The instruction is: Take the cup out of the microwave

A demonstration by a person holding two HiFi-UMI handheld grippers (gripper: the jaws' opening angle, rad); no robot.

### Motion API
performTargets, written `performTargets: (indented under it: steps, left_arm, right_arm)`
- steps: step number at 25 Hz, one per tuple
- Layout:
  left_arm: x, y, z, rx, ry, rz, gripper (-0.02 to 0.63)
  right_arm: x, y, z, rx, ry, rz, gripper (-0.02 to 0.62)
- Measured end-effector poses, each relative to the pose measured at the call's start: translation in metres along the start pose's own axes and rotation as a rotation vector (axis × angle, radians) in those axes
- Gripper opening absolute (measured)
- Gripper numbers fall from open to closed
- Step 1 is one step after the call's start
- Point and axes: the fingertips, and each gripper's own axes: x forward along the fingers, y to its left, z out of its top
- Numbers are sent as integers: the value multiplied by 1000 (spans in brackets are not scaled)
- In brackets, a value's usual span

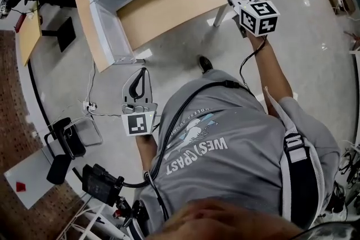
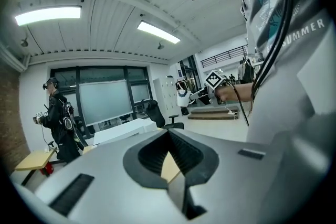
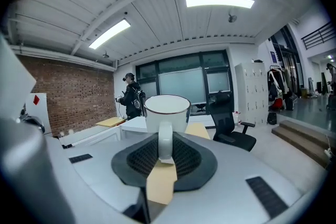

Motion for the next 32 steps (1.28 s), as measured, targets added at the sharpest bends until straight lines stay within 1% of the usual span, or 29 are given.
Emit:
performTargets:
  steps: [6,10,13,17,20,24,28,30,32]
  left_arm:
    - [50,9,-2,-10,44,58,43]
    - [66,16,-8,-26,82,111,43]
    - [69,23,-11,-37,108,164,43]
    - [71,34,-18,-57,135,219,43]
    - [74,42,-23,-64,160,247,43]
    - [76,53,-20,-72,187,278,43]
    - [81,58,-21,-83,219,294,43]
    - [82,60,-21,-83,238,303,43]
    - [90,59,-33,-52,279,295,43]
  right_arm:
    - [84,-62,-10,-6,53,11,71]
    - [143,-98,-27,-21,112,8,71]
    - [189,-117,-43,-5,157,16,71]
    - [242,-137,-64,13,199,11,71]
    - [279,-147,-81,22,237,5,71]
    - [324,-159,-105,58,298,-6,71]
    - [363,-170,-128,65,360,-18,71]
    - [382,-171,-137,57,380,-11,71]
    - [410,-170,-157,58,403,9,71]
